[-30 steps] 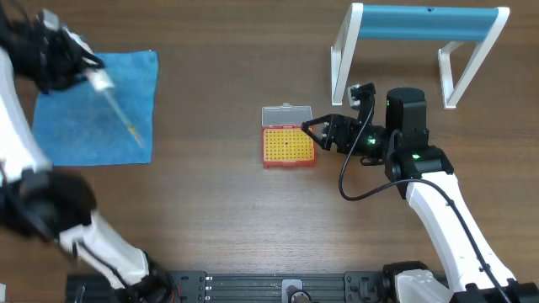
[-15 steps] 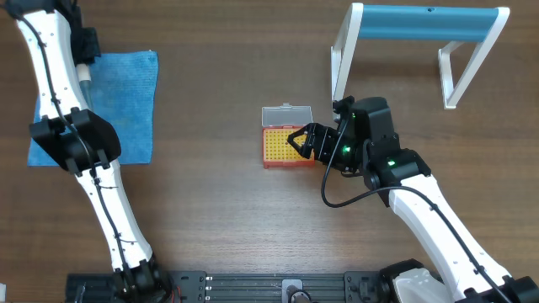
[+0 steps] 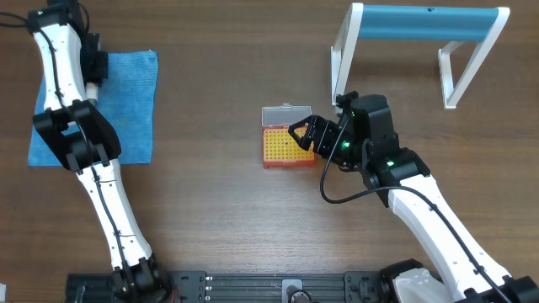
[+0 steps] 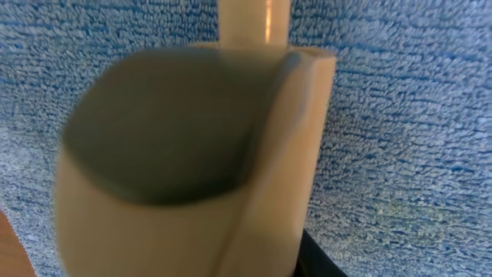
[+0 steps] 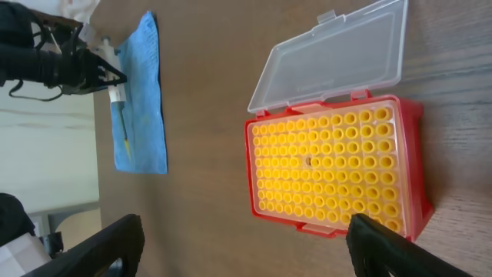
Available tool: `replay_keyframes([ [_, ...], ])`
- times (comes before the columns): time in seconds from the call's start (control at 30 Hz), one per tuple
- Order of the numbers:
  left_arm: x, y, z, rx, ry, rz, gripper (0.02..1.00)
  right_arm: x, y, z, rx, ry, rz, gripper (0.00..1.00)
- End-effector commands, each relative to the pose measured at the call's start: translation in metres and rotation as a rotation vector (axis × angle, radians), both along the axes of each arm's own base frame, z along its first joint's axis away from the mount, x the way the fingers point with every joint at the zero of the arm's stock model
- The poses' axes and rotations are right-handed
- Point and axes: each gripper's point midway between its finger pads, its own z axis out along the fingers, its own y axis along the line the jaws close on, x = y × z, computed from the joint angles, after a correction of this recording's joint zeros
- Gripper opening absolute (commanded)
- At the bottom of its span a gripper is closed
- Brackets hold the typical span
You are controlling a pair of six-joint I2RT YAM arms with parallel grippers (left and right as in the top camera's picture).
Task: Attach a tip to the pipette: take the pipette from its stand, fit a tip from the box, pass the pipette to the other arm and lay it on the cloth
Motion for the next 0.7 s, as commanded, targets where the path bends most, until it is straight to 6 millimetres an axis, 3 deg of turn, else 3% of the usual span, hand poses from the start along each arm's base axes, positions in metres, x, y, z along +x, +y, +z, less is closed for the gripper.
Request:
replay_keyframes([
  [0.03, -0.002, 0.001, -0.008, -0.011, 0.012, -0.013, 0.027, 0.005, -0.002, 0.002, -0.006, -0.011, -0.031, 0.858],
  [0.1, -0.001, -0.004, -0.010, -0.037, 0.007, -0.011, 0.036, 0.005, -0.002, 0.002, -0.006, -0.011, -0.031, 0.860],
  [0.13, -0.001, -0.004, -0.010, -0.037, 0.007, -0.011, 0.132, 0.005, -0.002, 0.002, -0.006, -0.011, -0.031, 0.858],
  [0.2, -0.002, -0.005, -0.010, -0.039, 0.011, -0.012, 0.487, 0.005, -0.002, 0.002, -0.006, -0.011, -0.031, 0.858],
  [0.27, -0.004, -0.007, -0.010, -0.042, 0.022, -0.013, 0.665, 0.005, -0.002, 0.002, -0.006, -0.011, -0.031, 0.858],
  [0.3, -0.008, -0.007, -0.007, -0.040, 0.035, -0.012, 0.923, 0.005, -0.002, 0.002, -0.006, -0.011, -0.030, 0.858],
  [0.37, -0.019, 0.003, 0.014, 0.031, 0.055, 0.069, 0.925, 0.005, -0.002, 0.002, -0.006, -0.011, -0.030, 0.858],
  [0.43, -0.018, 0.003, 0.054, 0.046, -0.005, 0.074, 0.928, 0.006, -0.003, 0.003, -0.005, -0.017, -0.032, 0.858],
  [0.53, -0.007, -0.021, 0.144, -0.011, -0.217, 0.046, 0.925, 0.019, -0.008, 0.016, -0.003, -0.105, -0.042, 0.858],
  [0.6, -0.006, -0.038, 0.195, -0.057, -0.356, 0.018, 0.925, 0.028, -0.018, 0.026, -0.047, -0.183, -0.074, 0.858],
  [0.7, -0.025, -0.066, 0.271, -0.117, -0.521, -0.029, 0.928, 0.029, -0.050, 0.043, -0.189, -0.279, -0.185, 0.860],
])
